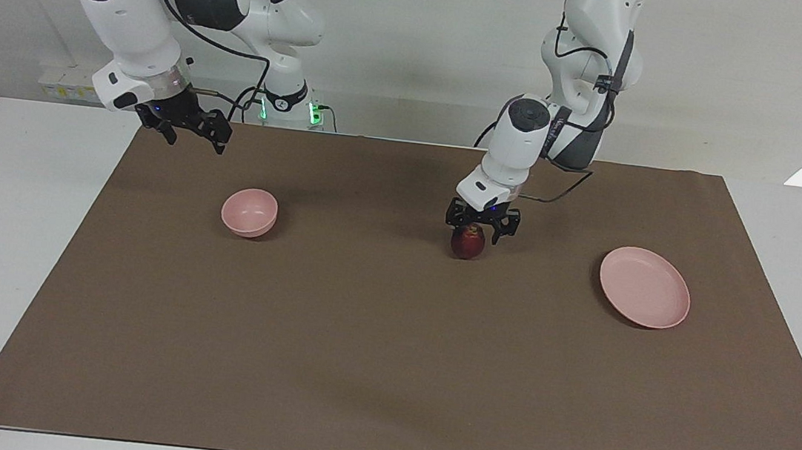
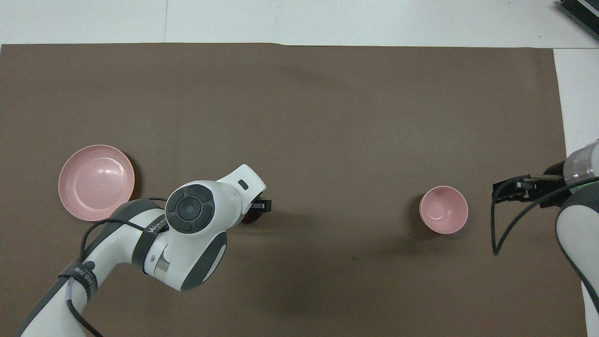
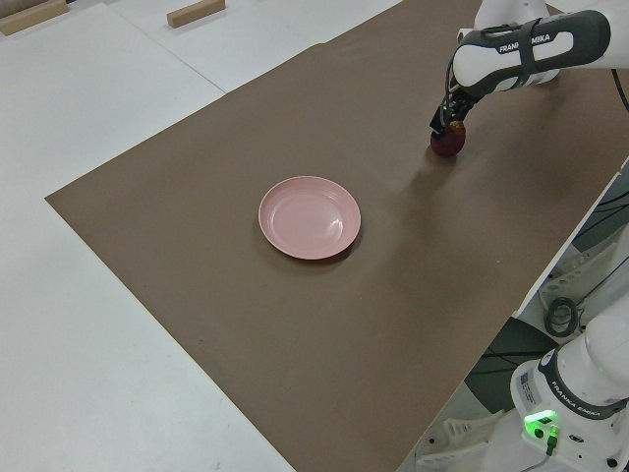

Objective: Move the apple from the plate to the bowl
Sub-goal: 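Lift the apple with the left gripper while the right gripper approaches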

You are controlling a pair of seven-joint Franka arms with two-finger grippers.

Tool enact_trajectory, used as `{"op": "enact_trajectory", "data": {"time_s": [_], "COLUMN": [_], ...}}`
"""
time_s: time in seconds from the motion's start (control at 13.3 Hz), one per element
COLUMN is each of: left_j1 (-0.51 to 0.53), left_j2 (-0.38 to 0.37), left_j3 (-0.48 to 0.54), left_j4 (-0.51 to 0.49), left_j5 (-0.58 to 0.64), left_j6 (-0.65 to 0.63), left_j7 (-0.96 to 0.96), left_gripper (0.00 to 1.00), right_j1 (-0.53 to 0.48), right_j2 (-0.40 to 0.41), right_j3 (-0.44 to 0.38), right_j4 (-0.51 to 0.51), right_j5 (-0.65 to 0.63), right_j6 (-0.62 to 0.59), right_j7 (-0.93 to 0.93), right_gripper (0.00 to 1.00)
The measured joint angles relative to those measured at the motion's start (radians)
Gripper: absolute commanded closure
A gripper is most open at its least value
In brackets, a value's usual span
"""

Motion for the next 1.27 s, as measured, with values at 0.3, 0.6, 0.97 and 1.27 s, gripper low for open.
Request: {"op": "enact_trajectory", "data": {"time_s": [0.3,0.6,0.97,1.27], "left_j1": [0.000,0.000,0.000,-0.002], "left_j2": [0.000,0.004,0.007,0.008], "left_j3": [0.001,0.003,0.004,-0.011], "left_j4": [0.003,0.033,0.156,0.214], "left_j5": [0.000,0.000,-0.139,-0.330], "left_j6": [0.000,0.000,0.002,0.080], "left_j7": [0.000,0.000,0.002,0.011], "left_gripper": [1.00,1.00,1.00,1.00], "right_j1": [0.048,0.065,0.073,0.095], "right_j2": [0.048,0.065,0.093,0.137], "right_j3": [0.002,0.009,0.010,0.011], "right_j4": [-0.034,-0.052,-0.057,-0.043], "right_j5": [0.017,0.084,0.292,0.500], "right_j6": [0.067,0.095,0.131,0.204], "right_j7": [0.057,0.141,0.325,0.568], "right_gripper": [0.00,0.00,0.00,0.00]}}
